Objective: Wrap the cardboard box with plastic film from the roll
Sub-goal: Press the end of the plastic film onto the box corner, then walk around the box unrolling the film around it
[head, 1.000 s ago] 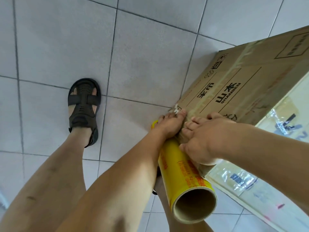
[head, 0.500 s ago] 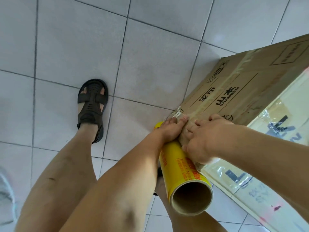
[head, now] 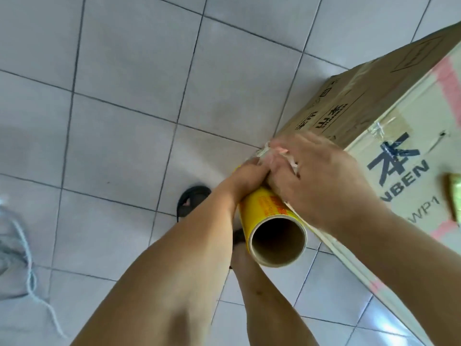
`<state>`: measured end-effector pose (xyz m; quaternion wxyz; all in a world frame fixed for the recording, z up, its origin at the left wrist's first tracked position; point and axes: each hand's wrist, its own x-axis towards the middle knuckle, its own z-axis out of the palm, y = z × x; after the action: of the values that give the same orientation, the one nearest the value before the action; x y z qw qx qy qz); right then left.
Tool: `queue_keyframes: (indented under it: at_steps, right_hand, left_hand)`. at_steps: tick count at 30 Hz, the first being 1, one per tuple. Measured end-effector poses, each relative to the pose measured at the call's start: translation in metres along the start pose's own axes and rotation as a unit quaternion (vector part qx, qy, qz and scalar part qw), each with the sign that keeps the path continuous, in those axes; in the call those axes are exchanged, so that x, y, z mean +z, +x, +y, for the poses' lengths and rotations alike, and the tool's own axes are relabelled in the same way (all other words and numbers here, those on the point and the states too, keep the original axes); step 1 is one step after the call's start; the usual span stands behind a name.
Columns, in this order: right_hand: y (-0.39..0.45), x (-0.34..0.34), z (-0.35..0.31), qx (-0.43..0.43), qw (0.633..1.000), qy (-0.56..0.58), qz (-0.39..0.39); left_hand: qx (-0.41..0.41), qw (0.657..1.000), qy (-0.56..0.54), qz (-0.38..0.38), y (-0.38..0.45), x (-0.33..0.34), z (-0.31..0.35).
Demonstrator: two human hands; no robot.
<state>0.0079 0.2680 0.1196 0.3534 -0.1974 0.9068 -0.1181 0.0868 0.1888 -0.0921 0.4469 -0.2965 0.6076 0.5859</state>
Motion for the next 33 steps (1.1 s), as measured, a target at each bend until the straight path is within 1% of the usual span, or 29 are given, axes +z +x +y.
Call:
queue_keyframes:
  at_steps: [1,2,3,4,5,6,7,8,9,10,11,12,13,14,16,17,19,20,21,22,25,27,29,30,33]
  right_hand:
    - [-0.024,0.000,-0.003,0.035,0.996,0.056,0.061]
    - [-0.045,0.003,-0.004,0.077,0.988,0.081,0.102]
    - [-0.064,0.009,-0.006,0.152,0.978,0.105,0.095]
    - [-0.080,0.016,-0.007,0.245,0.962,0.109,0.051]
    - [-0.093,0.023,-0.008,0.326,0.942,0.083,-0.016]
    - [-0.103,0.033,-0.005,0.375,0.922,0.049,-0.087]
    - [-0.111,0.044,-0.003,0.402,0.903,0.033,-0.145]
    - [-0.114,0.055,-0.002,0.416,0.889,0.047,-0.183]
    - [-0.117,0.065,-0.001,0.426,0.877,0.107,-0.192]
    - [-0.117,0.073,-0.001,0.431,0.862,0.197,-0.180]
    - [-0.116,0.079,-0.003,0.437,0.831,0.305,-0.160]
    - [-0.114,0.085,-0.001,0.442,0.797,0.387,-0.140]
    - [-0.111,0.089,0.001,0.446,0.776,0.428,-0.122]
    - [-0.109,0.088,0.005,0.437,0.785,0.425,-0.109]
    - [-0.109,0.087,0.017,0.396,0.836,0.364,-0.108]
    - [-0.109,0.085,0.022,0.378,0.854,0.338,-0.120]
    - [-0.111,0.082,0.028,0.343,0.892,0.232,-0.179]
    - [-0.111,0.079,0.028,0.334,0.902,0.176,-0.208]
    - [-0.112,0.077,0.028,0.326,0.910,0.134,-0.219]
    - [-0.112,0.077,0.031,0.319,0.913,0.139,-0.214]
    - [-0.120,0.085,0.044,0.315,0.892,0.292,-0.142]
    - [-0.128,0.090,0.047,0.290,0.896,0.317,-0.110]
    - [-0.133,0.096,0.047,0.268,0.914,0.289,-0.092]
    - [-0.133,0.096,0.047,0.257,0.927,0.261,-0.081]
    - [-0.132,0.097,0.047,0.238,0.958,0.137,-0.076]
  left_hand:
    - [-0.002,1.000,-0.018,0.001,-0.003,0.001,-0.003]
    - [-0.003,0.999,-0.039,-0.007,-0.003,0.003,-0.009]
    - [-0.009,0.999,-0.050,-0.006,-0.014,0.003,-0.006]
    - [-0.017,0.998,-0.057,-0.008,-0.027,0.002,0.000]
    - [-0.013,0.998,-0.060,-0.010,-0.042,0.002,0.010]
    - [-0.010,0.998,-0.055,-0.018,-0.056,0.001,0.020]
    - [-0.013,0.999,-0.042,-0.024,-0.067,0.001,0.027]
    - [-0.016,0.999,-0.034,-0.031,-0.078,0.000,0.034]
    - [-0.025,0.999,-0.026,-0.034,-0.085,0.001,0.040]
    - [-0.028,0.999,-0.022,-0.037,-0.089,0.003,0.043]
    - [-0.031,0.999,-0.028,-0.035,-0.093,0.005,0.046]
    - [-0.035,0.998,-0.032,-0.033,-0.095,0.008,0.047]
    - [-0.042,0.998,-0.038,-0.033,-0.097,0.009,0.047]
    - [-0.044,0.997,-0.045,-0.038,-0.100,0.011,0.047]
    - [-0.041,0.994,-0.085,-0.056,-0.106,0.017,0.045]
    - [-0.041,0.992,-0.107,-0.059,-0.108,0.020,0.045]
    - [-0.038,0.989,-0.133,-0.053,-0.113,0.026,0.044]
    - [-0.037,0.989,-0.139,-0.040,-0.114,0.030,0.042]
    - [-0.031,0.989,-0.141,-0.024,-0.115,0.033,0.040]
    - [-0.021,0.990,-0.136,-0.007,-0.115,0.036,0.037]
    - [0.023,0.995,-0.091,0.039,-0.133,0.042,0.048]
    - [0.057,0.996,-0.037,0.061,-0.143,0.046,0.060]
    - [0.073,0.994,0.016,0.082,-0.146,0.047,0.065]
    - [0.078,0.993,0.035,0.079,-0.145,0.047,0.065]
    - [0.084,0.992,0.072,0.064,-0.142,0.045,0.062]
